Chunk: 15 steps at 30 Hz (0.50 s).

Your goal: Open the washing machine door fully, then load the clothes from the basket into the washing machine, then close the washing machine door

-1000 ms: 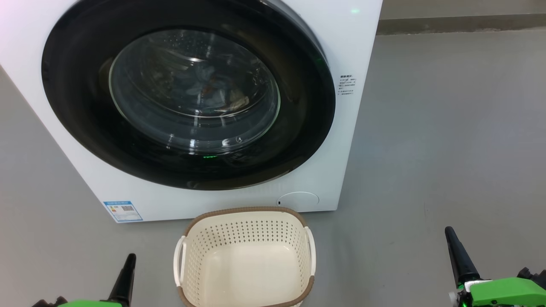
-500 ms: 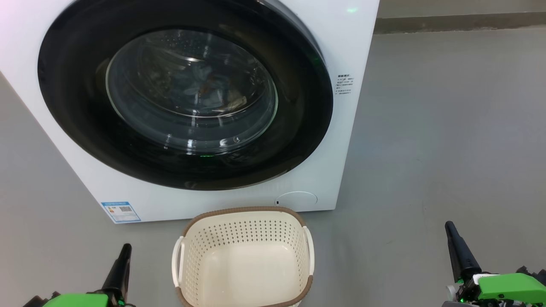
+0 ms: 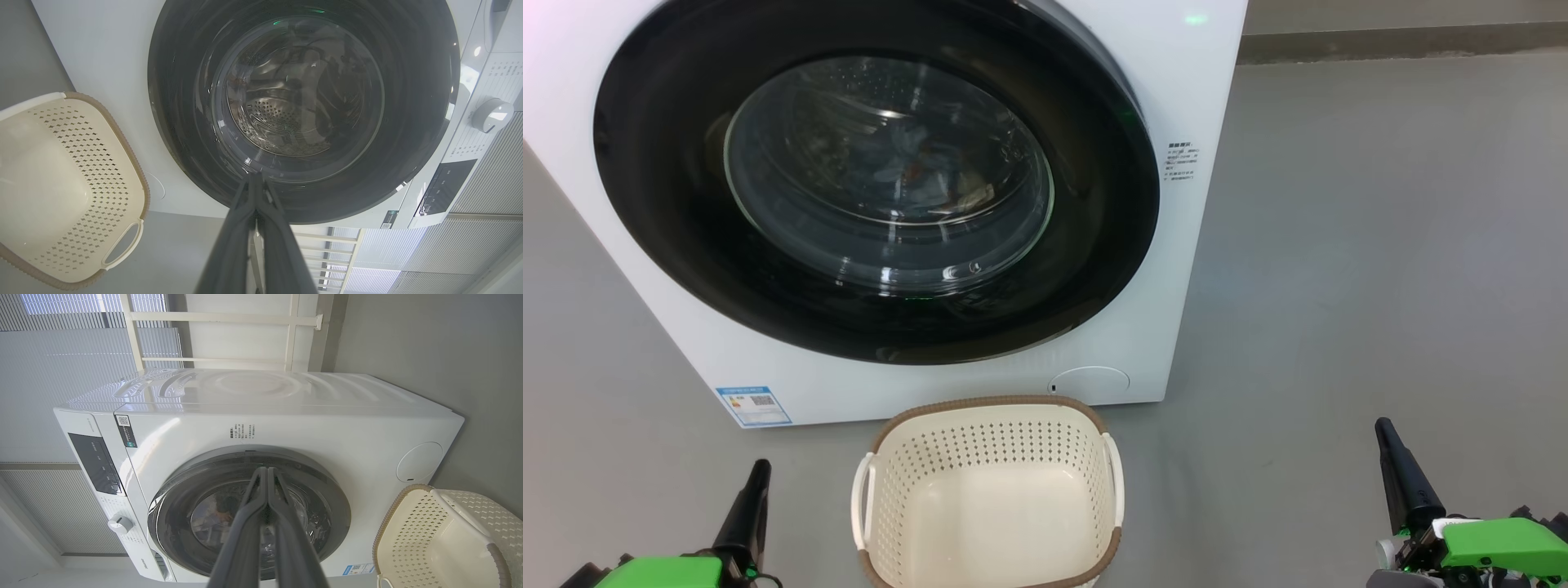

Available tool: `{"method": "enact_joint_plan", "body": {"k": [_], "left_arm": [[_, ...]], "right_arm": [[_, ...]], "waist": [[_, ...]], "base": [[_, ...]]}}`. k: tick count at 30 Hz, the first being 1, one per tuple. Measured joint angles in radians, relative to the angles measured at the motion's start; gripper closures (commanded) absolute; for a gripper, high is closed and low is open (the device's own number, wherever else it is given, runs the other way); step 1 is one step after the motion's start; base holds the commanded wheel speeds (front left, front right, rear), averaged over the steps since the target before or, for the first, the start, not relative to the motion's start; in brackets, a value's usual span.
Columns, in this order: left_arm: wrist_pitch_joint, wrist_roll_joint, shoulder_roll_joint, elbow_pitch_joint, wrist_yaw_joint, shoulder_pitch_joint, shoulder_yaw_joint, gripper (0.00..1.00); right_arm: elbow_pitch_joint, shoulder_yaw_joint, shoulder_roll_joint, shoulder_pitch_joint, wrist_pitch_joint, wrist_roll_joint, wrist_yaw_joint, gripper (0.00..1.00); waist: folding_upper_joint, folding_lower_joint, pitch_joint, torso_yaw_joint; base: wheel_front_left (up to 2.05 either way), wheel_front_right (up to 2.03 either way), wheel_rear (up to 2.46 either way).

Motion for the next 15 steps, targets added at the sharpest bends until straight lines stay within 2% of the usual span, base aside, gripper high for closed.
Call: {"method": "enact_joint_plan", "body": {"k": [15], "left_arm": [[0.009,0.000,-0.001,0.000,0.000,0.000,0.005,1.00]], "right_arm": [[0.000,-0.003,0.001,0.000,0.003,0.000,0.000,1.00]], "waist": [[0.0000,0.0001,0.000,0.000]], "base": [[0.00,0.00,0.00]]}}
